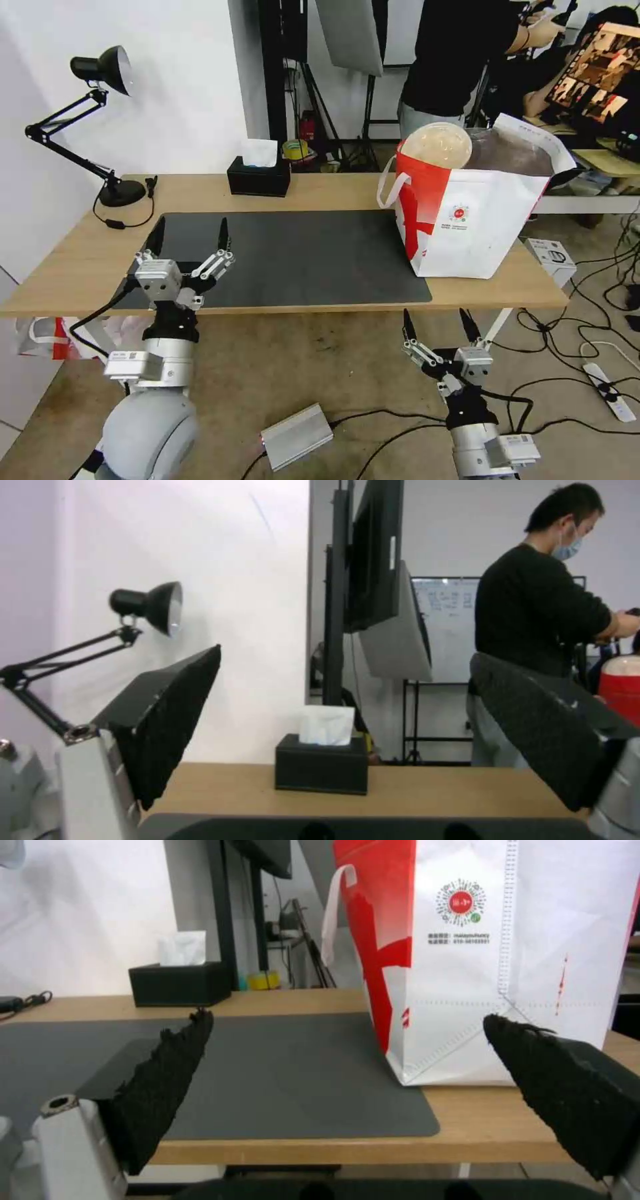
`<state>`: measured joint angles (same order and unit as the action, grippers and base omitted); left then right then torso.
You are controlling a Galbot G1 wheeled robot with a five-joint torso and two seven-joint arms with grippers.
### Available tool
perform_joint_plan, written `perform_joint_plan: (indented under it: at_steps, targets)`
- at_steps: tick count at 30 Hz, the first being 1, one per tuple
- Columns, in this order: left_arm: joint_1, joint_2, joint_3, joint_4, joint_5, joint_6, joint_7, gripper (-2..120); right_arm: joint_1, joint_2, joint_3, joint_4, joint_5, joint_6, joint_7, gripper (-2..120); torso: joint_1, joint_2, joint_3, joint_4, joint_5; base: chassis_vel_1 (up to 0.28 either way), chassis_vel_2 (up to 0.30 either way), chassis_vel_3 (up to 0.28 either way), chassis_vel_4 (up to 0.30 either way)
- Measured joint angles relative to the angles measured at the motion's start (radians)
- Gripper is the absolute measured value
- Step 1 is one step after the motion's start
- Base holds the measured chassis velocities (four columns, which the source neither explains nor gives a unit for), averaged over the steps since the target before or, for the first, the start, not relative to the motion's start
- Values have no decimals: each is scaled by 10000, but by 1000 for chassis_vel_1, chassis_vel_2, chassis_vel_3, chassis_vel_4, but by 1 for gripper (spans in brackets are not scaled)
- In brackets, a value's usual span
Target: Pick up the trash from the table and place it into the takeout bag.
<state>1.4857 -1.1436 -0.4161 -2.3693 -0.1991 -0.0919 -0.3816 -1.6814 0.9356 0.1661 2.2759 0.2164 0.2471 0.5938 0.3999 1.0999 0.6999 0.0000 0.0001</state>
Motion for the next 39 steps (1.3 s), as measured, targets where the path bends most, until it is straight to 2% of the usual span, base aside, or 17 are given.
perform_joint_plan:
  at_steps: [2,7,16,22,28,32,39]
  targets:
    - [517,-505,-26,-35,464,-194,195,100,0,0,0,0,0,0,0,100,-1,0,0,0,-1,0,0,0,0]
    - [1017,-1003,34,-27,960,-545,354,100,0,0,0,0,0,0,0,100,0,0,0,0,0,0,0,0,0]
    - [1710,-1343,-145,-11,1336,-988,407,100,0,0,1,0,0,0,1,100,0,0,0,0,0,0,0,0,0]
    - [2454,-1716,34,25,1779,-1367,408,100,0,0,0,0,0,0,1,100,0,-1,0,0,0,0,0,0,0]
    - [2834,-1809,79,163,2077,-1646,407,100,0,0,0,0,0,0,0,100,0,0,0,0,-1,0,0,0,0]
    - [2980,-1939,175,410,2226,-1874,399,100,0,0,0,0,0,0,0,100,1,0,1,0,0,0,0,0,0]
    - [3088,-2433,570,1316,2778,-2411,358,100,0,0,0,0,0,0,0,100,1,0,1,0,-1,0,0,0,0]
